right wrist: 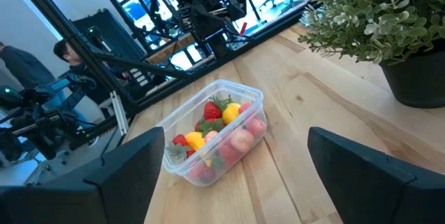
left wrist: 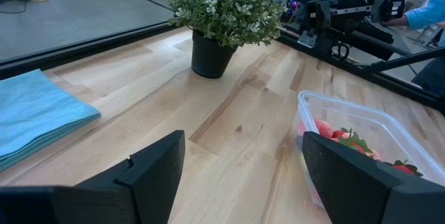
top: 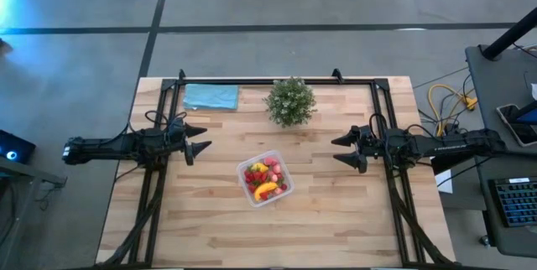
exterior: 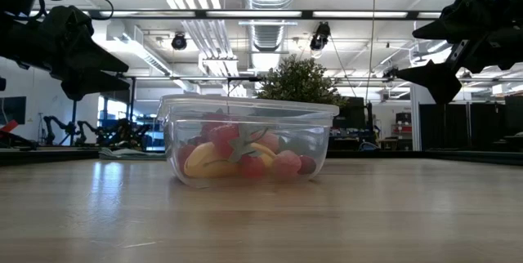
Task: Pick and placing Produce into tupperware
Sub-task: Return to Home Position
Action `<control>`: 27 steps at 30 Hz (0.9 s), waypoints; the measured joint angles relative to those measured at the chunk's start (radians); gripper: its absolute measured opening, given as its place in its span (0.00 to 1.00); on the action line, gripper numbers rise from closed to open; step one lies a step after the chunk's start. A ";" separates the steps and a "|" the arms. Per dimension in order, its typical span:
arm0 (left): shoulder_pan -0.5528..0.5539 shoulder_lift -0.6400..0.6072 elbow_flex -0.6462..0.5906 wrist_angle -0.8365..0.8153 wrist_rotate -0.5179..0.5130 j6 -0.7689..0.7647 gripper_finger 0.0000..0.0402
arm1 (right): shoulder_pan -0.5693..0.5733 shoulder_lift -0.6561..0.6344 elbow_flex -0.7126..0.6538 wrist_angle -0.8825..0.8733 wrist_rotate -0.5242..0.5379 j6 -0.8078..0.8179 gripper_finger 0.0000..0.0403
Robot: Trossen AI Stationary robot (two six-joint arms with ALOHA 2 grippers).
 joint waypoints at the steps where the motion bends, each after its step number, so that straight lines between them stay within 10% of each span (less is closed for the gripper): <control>1: 0.000 0.000 0.000 0.000 0.000 0.000 0.69 | 0.000 0.000 0.000 0.000 0.000 0.000 0.86; 27: 0.000 0.000 0.000 0.000 0.000 0.000 0.69 | 0.000 0.000 0.000 0.000 0.000 0.000 0.86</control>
